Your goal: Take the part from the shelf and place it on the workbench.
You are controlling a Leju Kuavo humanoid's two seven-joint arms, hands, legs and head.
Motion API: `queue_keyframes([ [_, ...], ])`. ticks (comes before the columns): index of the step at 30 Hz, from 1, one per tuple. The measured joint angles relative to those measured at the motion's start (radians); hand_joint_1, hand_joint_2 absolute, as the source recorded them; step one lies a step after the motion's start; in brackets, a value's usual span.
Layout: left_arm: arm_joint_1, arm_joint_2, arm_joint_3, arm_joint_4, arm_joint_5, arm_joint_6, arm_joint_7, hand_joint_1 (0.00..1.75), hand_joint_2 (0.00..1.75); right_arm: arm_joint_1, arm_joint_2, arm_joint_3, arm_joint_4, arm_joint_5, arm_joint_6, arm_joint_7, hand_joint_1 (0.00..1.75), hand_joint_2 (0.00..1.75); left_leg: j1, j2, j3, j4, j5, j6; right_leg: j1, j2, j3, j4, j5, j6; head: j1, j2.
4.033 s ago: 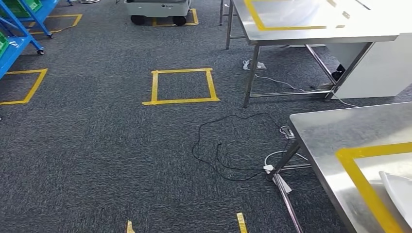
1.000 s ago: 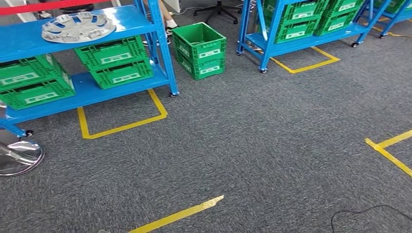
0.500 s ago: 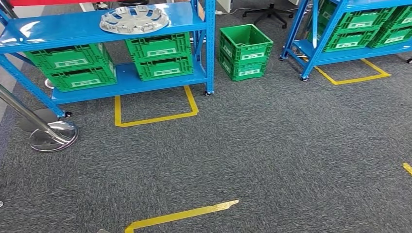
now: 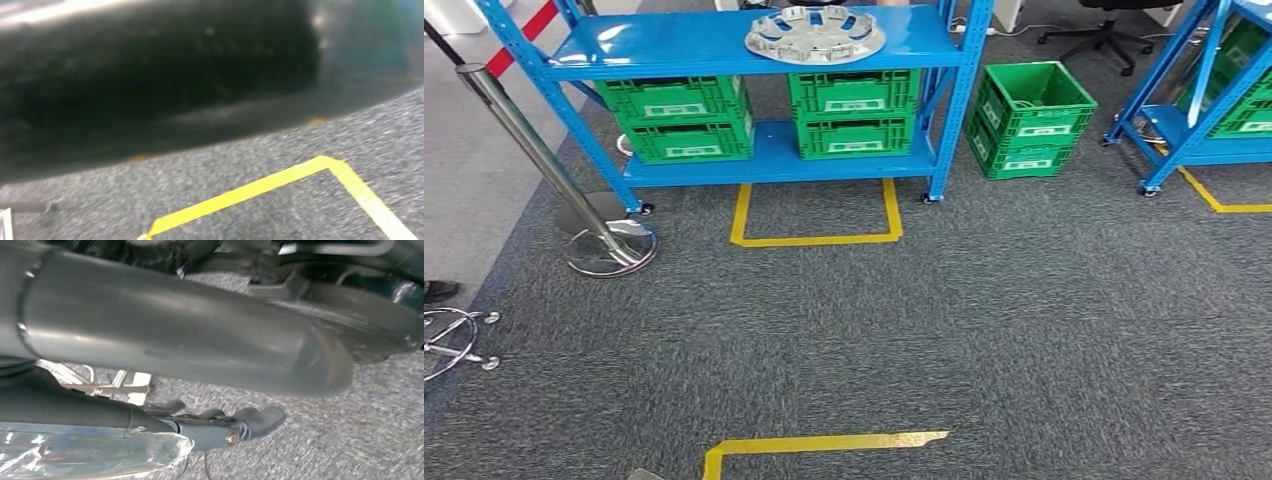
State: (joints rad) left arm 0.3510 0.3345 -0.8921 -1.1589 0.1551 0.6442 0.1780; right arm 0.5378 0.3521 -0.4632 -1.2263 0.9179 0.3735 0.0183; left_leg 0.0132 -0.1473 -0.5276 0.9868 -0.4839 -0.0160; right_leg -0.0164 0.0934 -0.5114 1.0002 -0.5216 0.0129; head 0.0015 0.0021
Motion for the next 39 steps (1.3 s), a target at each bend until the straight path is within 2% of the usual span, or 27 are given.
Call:
queue_keyframes([
  [1, 0.001, 0.000, -0.003, 0.000, 0.002, 0.002, -0.001, 0.00, 0.00, 0.000, 0.000, 0.000, 0.000, 0.000, 0.000, 0.000, 0.00, 0.00, 0.002, 0.002, -0.004, 0.003, -0.001, -0.007, 0.000, -0.015, 0.004, -0.004, 0.002, -0.005, 0.000, 0.000],
  [2, 0.001, 0.001, -0.005, 0.000, 0.003, 0.004, -0.001, 0.00, 0.00, 0.000, 0.000, -0.001, 0.000, -0.001, -0.001, 0.000, 0.00, 0.00, 0.001, 0.022, -0.011, 0.017, -0.010, -0.012, -0.001, -0.030, 0.007, -0.008, 0.004, -0.011, -0.003, 0.000],
  [3, -0.001, 0.002, -0.007, 0.000, 0.004, 0.008, -0.002, 0.00, 0.00, 0.001, 0.001, -0.001, 0.000, -0.002, -0.001, 0.000, 0.00, 0.00, 0.000, 0.053, -0.027, 0.049, -0.030, -0.017, -0.003, -0.048, 0.010, -0.013, 0.005, -0.017, -0.007, 0.000],
  [4, -0.004, 0.003, -0.008, 0.000, 0.005, 0.012, -0.002, 0.00, 0.00, 0.002, 0.001, -0.001, 0.000, -0.003, -0.001, 0.000, 0.00, 0.00, -0.001, 0.091, -0.052, 0.101, -0.059, -0.021, -0.003, -0.066, 0.012, -0.015, 0.004, -0.021, -0.010, 0.000],
  [5, -0.007, 0.004, -0.008, 0.000, 0.006, 0.016, -0.003, 0.00, 0.00, 0.004, 0.002, -0.001, 0.000, -0.004, -0.001, 0.000, 0.00, 0.00, -0.001, 0.118, -0.087, 0.168, -0.092, -0.025, -0.002, -0.084, 0.011, -0.015, 0.002, -0.024, -0.013, 0.000],
  [6, -0.008, 0.005, -0.009, 0.000, 0.008, 0.019, -0.003, 0.00, 0.00, 0.005, 0.002, -0.001, 0.000, -0.004, 0.000, 0.000, 0.00, 0.00, 0.000, 0.131, -0.120, 0.234, -0.117, -0.029, -0.001, -0.102, 0.010, -0.015, -0.001, -0.026, -0.013, 0.000],
  [7, -0.008, 0.006, -0.010, 0.000, 0.011, 0.021, -0.003, 0.00, 0.00, 0.005, 0.002, -0.002, 0.000, -0.005, 0.000, 0.000, 0.00, 0.00, 0.002, 0.137, -0.141, 0.276, -0.126, -0.031, 0.000, -0.120, 0.010, -0.015, -0.005, -0.026, -0.013, 0.000],
  [8, -0.007, 0.006, -0.011, 0.000, 0.015, 0.022, -0.004, 0.00, 0.00, 0.005, 0.002, -0.002, 0.000, -0.005, 0.000, -0.003, 0.00, 0.00, 0.003, 0.140, -0.144, 0.282, -0.116, -0.032, 0.000, -0.135, 0.011, -0.015, -0.009, -0.025, -0.013, 0.000],
  [9, -0.007, 0.007, -0.012, 0.000, 0.020, 0.022, -0.006, 0.00, 0.00, 0.004, 0.002, -0.002, 0.000, -0.008, 0.001, -0.006, 0.00, 0.00, 0.004, 0.142, -0.125, 0.248, -0.089, -0.032, 0.000, -0.146, 0.016, -0.015, -0.012, -0.023, -0.013, 0.000],
  [11, -0.007, 0.008, -0.014, 0.002, 0.033, 0.021, -0.019, 0.00, 0.00, 0.000, 0.002, -0.002, 0.000, -0.021, 0.009, -0.010, 0.00, 0.00, 0.003, 0.150, -0.050, 0.113, -0.027, -0.025, 0.001, -0.161, 0.025, -0.015, -0.019, -0.015, -0.013, 0.000],
  [13, -0.009, 0.008, -0.017, 0.009, 0.047, 0.019, -0.037, 0.00, 0.00, -0.005, 0.002, -0.002, 0.000, -0.032, 0.018, -0.010, 0.00, 0.00, 0.000, 0.158, 0.001, 0.019, -0.001, -0.015, 0.006, -0.169, 0.030, -0.012, -0.026, -0.008, -0.012, 0.000],
  [14, -0.011, 0.007, -0.019, 0.015, 0.054, 0.017, -0.046, 0.00, 0.00, -0.008, 0.002, -0.003, 0.000, -0.034, 0.020, -0.010, 0.00, 0.00, -0.001, 0.160, 0.009, 0.005, -0.002, -0.012, 0.008, -0.170, 0.030, -0.010, -0.029, -0.009, -0.011, 0.000],
  [17, -0.018, 0.002, -0.021, 0.037, 0.079, 0.011, -0.075, 0.00, 0.00, -0.010, 0.002, -0.002, 0.000, -0.040, 0.019, -0.010, 0.00, 0.00, -0.004, 0.161, 0.009, 0.002, -0.002, -0.010, 0.008, -0.166, 0.031, -0.011, -0.028, -0.014, -0.011, 0.000],
  [24, -0.036, -0.013, -0.020, 0.089, 0.119, 0.004, -0.116, 0.00, 0.00, -0.011, 0.002, -0.003, 0.000, -0.048, 0.010, -0.010, 0.00, 0.00, -0.007, 0.164, 0.010, 0.003, -0.007, 0.000, 0.006, -0.164, 0.037, -0.025, -0.022, -0.003, -0.011, 0.000],
  [28, -0.041, -0.017, -0.020, 0.103, 0.120, 0.003, -0.118, 0.00, 0.00, -0.013, 0.002, -0.003, 0.000, -0.052, 0.010, -0.012, 0.00, 0.00, -0.007, 0.164, 0.010, 0.003, -0.008, 0.001, 0.005, -0.164, 0.037, -0.026, -0.022, 0.005, -0.011, 0.000],
  [39, -0.042, -0.026, -0.001, 0.123, 0.151, 0.010, -0.149, 0.00, 0.00, -0.014, 0.002, -0.004, 0.004, -0.060, 0.008, -0.019, 0.00, 0.00, -0.005, 0.164, 0.011, 0.003, -0.007, 0.001, 0.006, -0.164, 0.038, -0.025, -0.023, 0.007, -0.011, 0.000],
])
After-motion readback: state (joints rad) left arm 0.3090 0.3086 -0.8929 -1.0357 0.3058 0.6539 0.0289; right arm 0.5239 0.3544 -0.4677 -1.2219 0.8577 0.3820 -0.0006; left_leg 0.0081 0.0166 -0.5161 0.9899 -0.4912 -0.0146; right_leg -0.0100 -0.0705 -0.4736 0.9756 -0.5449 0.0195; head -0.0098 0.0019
